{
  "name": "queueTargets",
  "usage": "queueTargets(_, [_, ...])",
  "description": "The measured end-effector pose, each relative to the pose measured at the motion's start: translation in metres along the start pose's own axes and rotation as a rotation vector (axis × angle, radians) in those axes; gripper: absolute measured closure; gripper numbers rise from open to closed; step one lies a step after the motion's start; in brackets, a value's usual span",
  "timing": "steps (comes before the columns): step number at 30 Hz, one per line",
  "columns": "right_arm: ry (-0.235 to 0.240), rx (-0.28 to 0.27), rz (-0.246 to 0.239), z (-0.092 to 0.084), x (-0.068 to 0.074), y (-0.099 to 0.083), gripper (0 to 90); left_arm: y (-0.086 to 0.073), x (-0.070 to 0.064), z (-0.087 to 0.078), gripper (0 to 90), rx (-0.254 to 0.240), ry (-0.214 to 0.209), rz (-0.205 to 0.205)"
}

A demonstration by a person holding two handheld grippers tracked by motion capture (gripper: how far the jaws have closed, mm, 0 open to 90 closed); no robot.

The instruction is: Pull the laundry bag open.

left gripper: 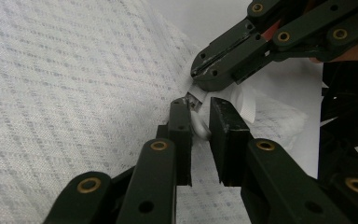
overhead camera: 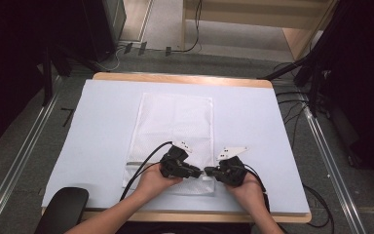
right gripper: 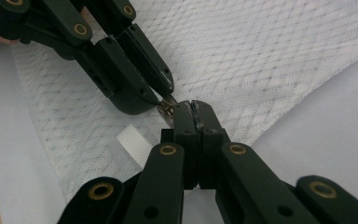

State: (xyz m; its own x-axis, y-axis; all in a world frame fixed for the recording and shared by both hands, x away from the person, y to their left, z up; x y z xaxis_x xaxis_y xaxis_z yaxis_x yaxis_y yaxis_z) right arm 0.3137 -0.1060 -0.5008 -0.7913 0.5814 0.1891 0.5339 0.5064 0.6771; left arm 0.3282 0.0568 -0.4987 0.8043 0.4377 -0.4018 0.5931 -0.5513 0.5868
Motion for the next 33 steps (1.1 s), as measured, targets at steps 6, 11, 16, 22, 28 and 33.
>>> queueTargets(6, [-0.001,0.001,-0.002,-0.0002,0.0,-0.0001,90.0,-0.0003,0.0034,0.0006,86.9,-0.011,-0.019,-0.04])
queueTargets(11, [0.0,-0.001,-0.015,-0.0002,0.0003,-0.0004,90.0,0.0006,0.0051,0.0004,87.5,-0.002,-0.035,-0.061])
queueTargets(16, [0.012,-0.009,-0.029,-0.0002,-0.001,-0.0013,90.0,0.0021,0.0054,0.0004,87.6,0.008,-0.036,-0.052])
queueTargets(22, [0.026,-0.018,-0.05,0.0001,-0.0022,-0.0019,90.0,0.0035,0.0059,-0.0002,87.7,0.018,-0.038,-0.056])
queueTargets(28, [0.04,-0.009,-0.049,0.0001,-0.004,-0.0013,90.0,0.0039,0.0078,-0.0014,87.9,0.03,-0.052,-0.074])
queueTargets(33, [0.041,-0.003,-0.058,-0.0003,-0.0029,-0.0016,90.0,0.0037,0.009,-0.0033,88.0,0.03,-0.064,-0.091])
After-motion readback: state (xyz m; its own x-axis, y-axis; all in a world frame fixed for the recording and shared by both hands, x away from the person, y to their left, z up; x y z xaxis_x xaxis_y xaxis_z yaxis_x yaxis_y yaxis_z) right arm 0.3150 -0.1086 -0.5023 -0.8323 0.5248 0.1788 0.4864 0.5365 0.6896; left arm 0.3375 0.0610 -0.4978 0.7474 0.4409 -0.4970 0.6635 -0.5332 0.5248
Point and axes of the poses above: each handheld gripper's, and its own axes: z roughly forward along the jaws, y roughly out of its top, x roughly to its left, the point moved 4 cm from there along z, roughly forward along the jaws
